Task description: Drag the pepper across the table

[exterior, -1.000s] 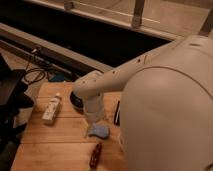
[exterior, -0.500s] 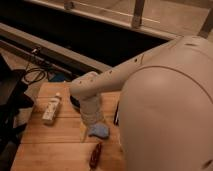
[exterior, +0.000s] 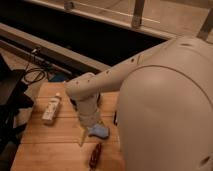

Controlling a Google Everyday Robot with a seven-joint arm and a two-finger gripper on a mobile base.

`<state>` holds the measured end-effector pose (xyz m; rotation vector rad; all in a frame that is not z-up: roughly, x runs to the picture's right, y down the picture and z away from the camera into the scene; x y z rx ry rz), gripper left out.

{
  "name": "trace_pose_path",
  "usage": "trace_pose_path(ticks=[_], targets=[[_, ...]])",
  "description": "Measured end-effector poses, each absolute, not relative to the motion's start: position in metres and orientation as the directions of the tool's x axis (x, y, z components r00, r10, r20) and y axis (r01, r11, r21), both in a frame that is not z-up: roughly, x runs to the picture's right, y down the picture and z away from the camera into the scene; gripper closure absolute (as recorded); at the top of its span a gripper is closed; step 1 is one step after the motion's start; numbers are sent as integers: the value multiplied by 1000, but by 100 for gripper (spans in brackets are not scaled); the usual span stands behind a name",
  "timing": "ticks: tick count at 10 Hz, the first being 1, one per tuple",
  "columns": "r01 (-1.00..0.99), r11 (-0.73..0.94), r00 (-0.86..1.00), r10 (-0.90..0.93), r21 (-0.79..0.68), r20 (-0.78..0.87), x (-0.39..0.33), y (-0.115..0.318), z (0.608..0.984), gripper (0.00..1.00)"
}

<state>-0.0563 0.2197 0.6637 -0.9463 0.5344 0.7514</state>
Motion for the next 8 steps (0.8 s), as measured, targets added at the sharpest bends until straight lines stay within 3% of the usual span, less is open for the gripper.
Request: trace_pose_path(ticks=[5, 8], targets=[[-850, 251, 526, 437, -463, -729, -59, 249, 690, 20], [-951, 99, 302, 495, -292, -815, -36, 270, 703, 20]])
